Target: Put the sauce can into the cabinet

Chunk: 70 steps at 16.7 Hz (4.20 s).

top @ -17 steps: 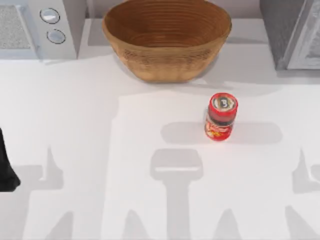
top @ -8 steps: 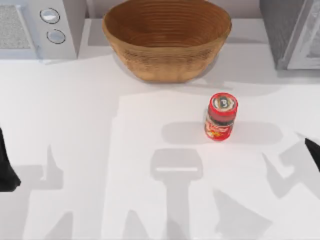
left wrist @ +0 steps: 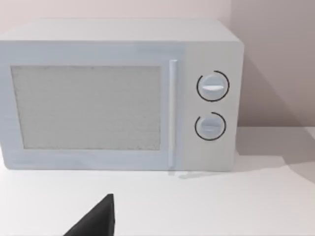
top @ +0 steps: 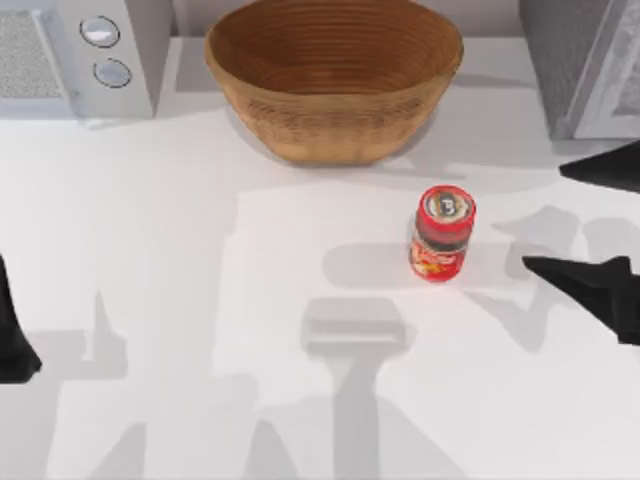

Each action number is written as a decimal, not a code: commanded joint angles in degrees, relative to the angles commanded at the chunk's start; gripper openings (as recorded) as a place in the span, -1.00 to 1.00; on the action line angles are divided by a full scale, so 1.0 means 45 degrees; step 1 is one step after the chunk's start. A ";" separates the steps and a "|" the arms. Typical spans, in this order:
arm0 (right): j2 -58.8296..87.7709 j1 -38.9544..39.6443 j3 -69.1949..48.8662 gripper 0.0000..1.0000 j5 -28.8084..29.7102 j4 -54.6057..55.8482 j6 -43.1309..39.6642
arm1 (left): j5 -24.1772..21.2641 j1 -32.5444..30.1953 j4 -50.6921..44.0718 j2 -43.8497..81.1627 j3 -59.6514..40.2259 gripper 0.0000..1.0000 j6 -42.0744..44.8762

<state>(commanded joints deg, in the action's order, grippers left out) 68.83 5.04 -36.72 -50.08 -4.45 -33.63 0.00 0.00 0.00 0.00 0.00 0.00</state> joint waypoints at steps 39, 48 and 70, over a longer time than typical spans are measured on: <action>1.5577 0.0151 -0.6166 1.00 -0.6774 0.9544 -0.0286 | 0.0000 0.0000 0.0000 0.0000 0.0000 1.00 0.0000; 1.5455 0.0854 -0.5658 1.00 -0.6169 1.2193 0.2030 | 0.0000 0.0000 0.0000 0.0000 0.0000 1.00 0.0000; 1.5455 0.0854 -0.5658 -1.00 -0.6169 1.2193 0.2030 | 0.0000 0.0000 0.0000 0.0000 0.0000 1.00 0.0000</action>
<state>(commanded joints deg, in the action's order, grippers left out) 138.38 8.88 -62.19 -77.84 50.42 -24.50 0.00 0.00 0.00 0.00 0.00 0.00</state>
